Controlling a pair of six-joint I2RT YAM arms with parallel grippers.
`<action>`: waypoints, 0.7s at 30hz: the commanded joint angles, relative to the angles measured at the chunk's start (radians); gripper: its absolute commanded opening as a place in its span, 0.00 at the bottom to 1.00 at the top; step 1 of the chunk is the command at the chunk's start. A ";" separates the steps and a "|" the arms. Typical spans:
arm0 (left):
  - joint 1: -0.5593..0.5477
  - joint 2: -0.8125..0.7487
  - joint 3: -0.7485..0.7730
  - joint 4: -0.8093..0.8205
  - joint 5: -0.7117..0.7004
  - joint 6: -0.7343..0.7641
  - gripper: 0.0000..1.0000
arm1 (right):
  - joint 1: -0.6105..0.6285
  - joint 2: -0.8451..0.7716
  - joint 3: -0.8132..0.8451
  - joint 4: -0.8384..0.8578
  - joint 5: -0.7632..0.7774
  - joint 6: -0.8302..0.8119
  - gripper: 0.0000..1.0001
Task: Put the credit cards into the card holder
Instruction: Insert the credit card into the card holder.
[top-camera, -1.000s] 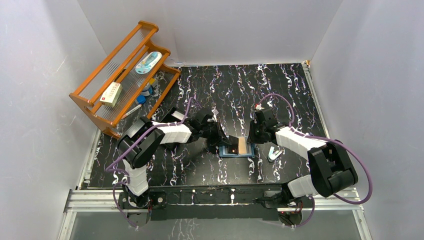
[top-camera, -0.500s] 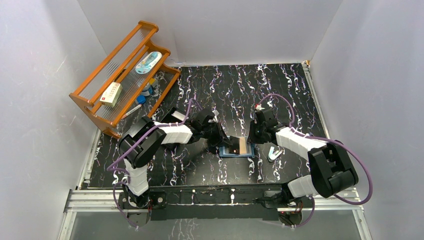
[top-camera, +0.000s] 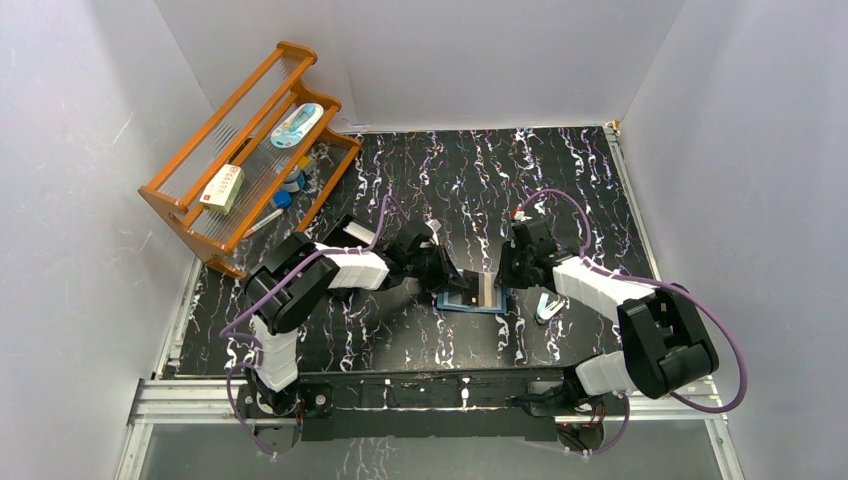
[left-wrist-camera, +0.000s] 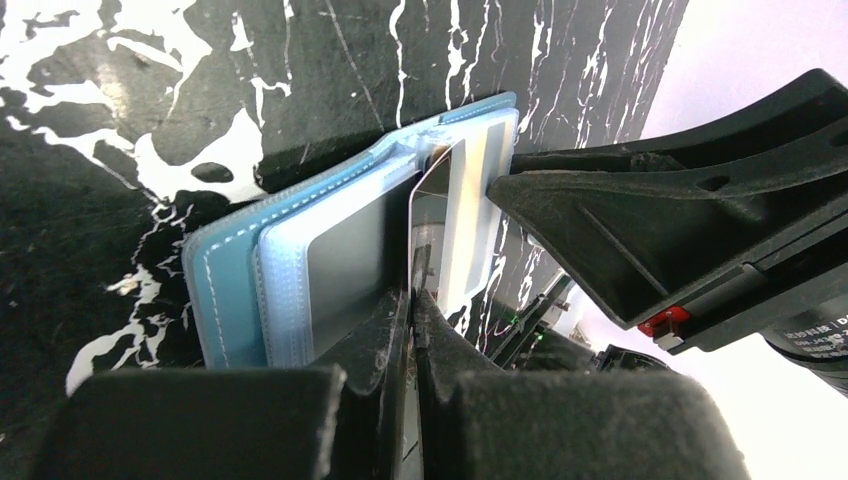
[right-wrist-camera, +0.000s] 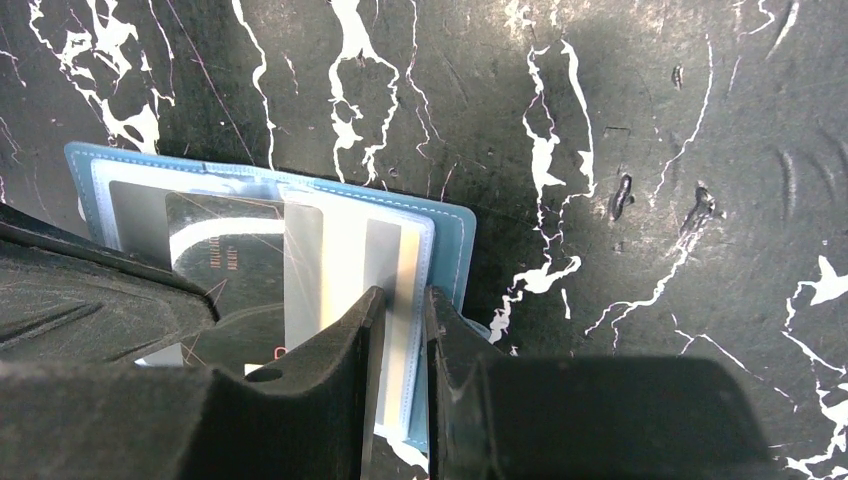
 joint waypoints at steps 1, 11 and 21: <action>-0.019 0.014 -0.009 0.057 -0.072 0.012 0.00 | 0.001 -0.017 -0.037 -0.016 -0.037 0.026 0.27; -0.040 0.020 0.027 -0.003 -0.091 0.038 0.06 | 0.000 -0.035 -0.028 -0.028 -0.039 0.035 0.29; -0.040 -0.021 0.069 -0.091 -0.119 0.079 0.25 | -0.006 -0.115 0.018 -0.109 0.005 0.010 0.31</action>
